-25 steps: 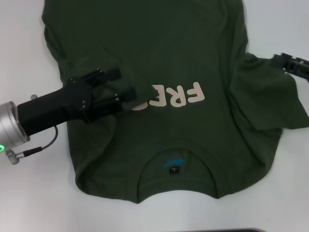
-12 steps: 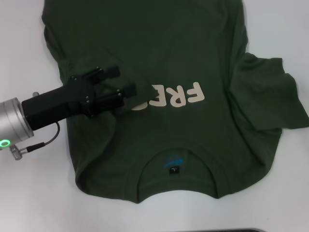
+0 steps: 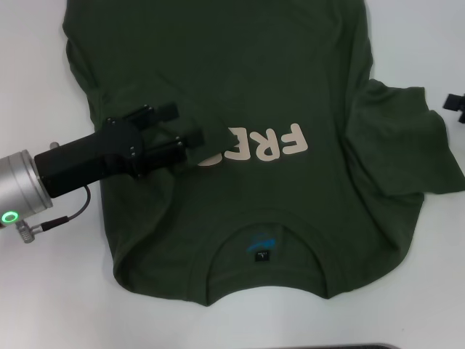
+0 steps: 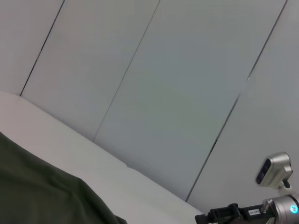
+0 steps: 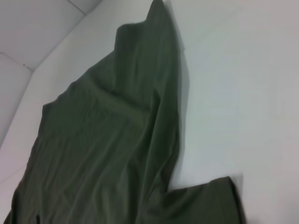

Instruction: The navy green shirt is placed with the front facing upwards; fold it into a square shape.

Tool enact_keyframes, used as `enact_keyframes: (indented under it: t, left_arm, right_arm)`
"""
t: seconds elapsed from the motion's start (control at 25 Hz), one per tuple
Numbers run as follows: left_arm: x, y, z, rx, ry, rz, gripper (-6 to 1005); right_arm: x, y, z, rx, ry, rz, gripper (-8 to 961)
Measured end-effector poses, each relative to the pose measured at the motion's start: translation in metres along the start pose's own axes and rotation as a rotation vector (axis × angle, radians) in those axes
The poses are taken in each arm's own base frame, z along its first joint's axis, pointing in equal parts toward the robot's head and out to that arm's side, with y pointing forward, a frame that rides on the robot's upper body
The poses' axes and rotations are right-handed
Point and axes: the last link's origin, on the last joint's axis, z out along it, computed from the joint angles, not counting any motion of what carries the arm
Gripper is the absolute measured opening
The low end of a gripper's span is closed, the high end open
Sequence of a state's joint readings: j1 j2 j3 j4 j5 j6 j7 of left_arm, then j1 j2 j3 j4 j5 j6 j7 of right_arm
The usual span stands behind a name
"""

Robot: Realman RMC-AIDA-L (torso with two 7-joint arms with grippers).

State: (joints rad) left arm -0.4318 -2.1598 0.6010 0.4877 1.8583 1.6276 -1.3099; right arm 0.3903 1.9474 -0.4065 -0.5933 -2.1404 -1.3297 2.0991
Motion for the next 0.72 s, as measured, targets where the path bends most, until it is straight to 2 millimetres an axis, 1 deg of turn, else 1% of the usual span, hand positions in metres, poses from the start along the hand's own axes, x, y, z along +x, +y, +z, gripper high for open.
enact_keyframes:
  t: [0.2, 0.72]
  left_arm:
    - [0.0, -0.002, -0.001, 0.011, -0.005, -0.002, 842]
    - [0.0, -0.004, 0.0, 0.022, -0.01, 0.001, 842]
  right_arm:
    - [0.004, 0.002, 0.016, 0.016, 0.028, 0.0, 673]
    - [0.006, 0.009, 0.032, 0.01, 0.042, -0.005, 663]
